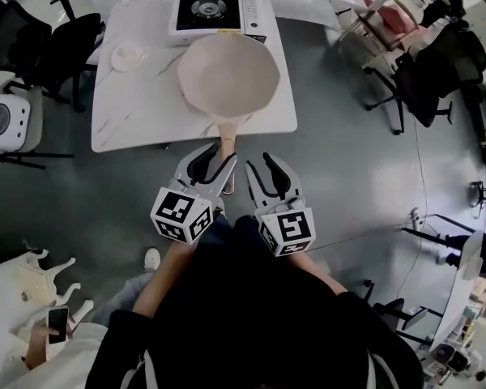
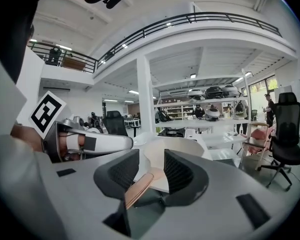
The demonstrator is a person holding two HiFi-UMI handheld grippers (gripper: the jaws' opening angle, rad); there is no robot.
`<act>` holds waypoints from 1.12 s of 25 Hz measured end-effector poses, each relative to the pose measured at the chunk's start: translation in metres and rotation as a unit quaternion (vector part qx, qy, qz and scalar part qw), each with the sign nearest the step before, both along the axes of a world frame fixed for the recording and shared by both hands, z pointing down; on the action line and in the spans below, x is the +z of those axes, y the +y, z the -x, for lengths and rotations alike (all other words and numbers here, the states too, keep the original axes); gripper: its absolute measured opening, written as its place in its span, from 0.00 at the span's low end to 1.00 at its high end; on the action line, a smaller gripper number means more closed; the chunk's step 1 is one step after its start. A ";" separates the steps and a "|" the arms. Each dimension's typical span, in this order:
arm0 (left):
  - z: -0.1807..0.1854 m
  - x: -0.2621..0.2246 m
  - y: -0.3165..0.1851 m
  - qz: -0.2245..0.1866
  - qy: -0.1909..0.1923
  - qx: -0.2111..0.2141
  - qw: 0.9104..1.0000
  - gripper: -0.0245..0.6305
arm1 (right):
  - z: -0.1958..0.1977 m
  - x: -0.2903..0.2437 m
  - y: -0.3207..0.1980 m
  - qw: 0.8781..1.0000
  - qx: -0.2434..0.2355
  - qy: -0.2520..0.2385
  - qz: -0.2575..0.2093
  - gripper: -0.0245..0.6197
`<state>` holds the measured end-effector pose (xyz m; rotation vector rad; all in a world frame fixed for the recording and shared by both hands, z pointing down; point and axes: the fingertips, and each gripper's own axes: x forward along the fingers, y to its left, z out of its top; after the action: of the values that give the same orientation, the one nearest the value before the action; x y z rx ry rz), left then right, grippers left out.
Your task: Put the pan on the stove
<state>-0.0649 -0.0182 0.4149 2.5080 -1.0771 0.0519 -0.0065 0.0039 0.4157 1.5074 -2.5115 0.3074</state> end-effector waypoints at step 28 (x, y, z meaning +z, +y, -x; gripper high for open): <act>-0.002 0.094 -0.045 0.220 0.109 0.052 0.968 0.42 | 0.024 0.077 -0.016 0.981 -0.099 -0.064 0.153 0.27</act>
<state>-0.0625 -0.0631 0.5085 2.1087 -0.7478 0.0391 -0.0302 -0.0123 0.4930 1.1454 -2.5368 0.7396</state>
